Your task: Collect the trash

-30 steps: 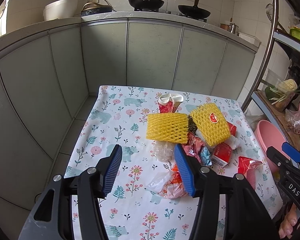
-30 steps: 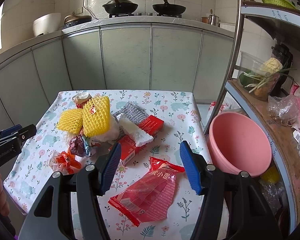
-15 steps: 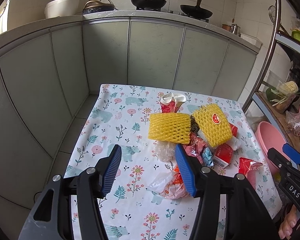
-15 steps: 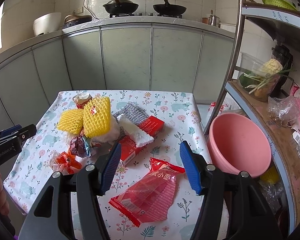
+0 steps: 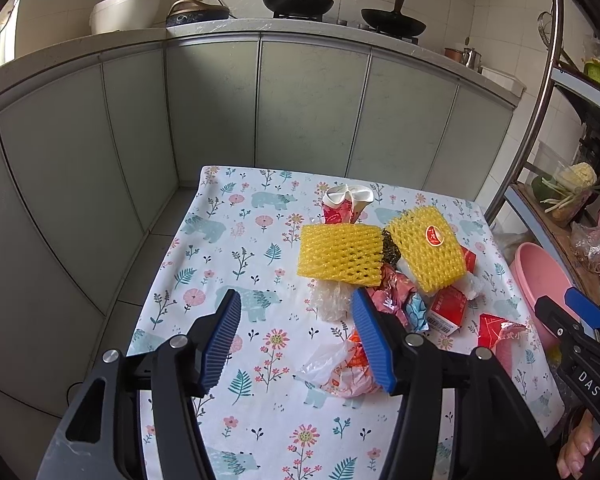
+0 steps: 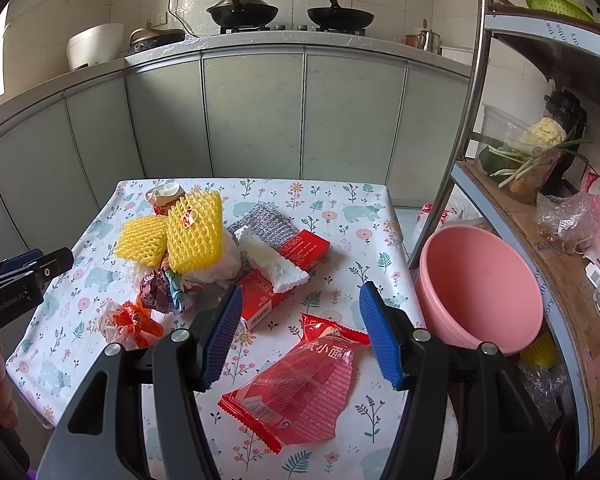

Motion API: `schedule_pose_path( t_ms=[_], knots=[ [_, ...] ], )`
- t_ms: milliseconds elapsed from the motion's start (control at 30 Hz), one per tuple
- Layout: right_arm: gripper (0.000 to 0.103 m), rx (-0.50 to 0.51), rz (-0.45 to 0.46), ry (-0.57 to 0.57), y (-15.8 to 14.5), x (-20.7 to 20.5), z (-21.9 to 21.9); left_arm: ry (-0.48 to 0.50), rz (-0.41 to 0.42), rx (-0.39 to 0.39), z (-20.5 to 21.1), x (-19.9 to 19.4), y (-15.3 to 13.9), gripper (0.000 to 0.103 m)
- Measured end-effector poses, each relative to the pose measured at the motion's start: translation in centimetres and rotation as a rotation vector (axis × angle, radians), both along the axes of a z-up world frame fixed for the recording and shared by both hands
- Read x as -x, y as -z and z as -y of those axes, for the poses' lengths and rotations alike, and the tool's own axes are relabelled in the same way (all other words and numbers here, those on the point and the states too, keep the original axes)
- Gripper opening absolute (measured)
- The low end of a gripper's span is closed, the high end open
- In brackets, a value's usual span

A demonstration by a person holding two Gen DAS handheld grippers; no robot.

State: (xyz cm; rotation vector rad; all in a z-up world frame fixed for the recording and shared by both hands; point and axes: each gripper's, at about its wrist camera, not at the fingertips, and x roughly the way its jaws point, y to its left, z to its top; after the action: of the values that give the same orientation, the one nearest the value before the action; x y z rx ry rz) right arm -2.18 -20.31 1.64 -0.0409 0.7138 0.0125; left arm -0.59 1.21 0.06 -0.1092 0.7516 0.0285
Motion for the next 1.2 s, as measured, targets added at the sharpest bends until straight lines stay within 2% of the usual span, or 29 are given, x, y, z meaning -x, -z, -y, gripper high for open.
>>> schedule_pose_path(
  t_ms=[1200],
  knots=[
    [0.061,-0.024,-0.015,0.009,0.53,-0.05,0.85,0.012,-0.015,-0.009,0.05,-0.12,0.73,0.059]
  ],
)
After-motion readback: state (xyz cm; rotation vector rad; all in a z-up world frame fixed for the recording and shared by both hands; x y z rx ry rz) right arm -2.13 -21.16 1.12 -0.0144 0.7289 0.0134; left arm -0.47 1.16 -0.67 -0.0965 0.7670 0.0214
